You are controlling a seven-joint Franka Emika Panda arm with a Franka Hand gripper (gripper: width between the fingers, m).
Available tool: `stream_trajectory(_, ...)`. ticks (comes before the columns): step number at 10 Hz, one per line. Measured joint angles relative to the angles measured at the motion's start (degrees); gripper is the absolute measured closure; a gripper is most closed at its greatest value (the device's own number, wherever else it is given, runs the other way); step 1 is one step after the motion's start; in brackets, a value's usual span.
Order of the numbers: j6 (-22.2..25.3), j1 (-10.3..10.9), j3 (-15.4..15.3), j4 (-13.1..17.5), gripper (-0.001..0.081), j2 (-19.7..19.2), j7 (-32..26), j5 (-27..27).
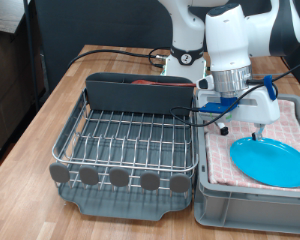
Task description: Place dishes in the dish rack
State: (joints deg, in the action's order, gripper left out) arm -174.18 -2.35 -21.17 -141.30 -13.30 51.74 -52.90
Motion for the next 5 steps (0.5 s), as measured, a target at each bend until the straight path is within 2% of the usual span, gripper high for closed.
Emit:
stream_trajectory(1, 0.0, -0.6, -0.7, 0.6, 0.0003, -0.2, -1.8, -0.6)
stream_trajectory(5, 0.0, -0.6, -0.9, 1.7, 0.0003, -1.1, -1.9, -0.5)
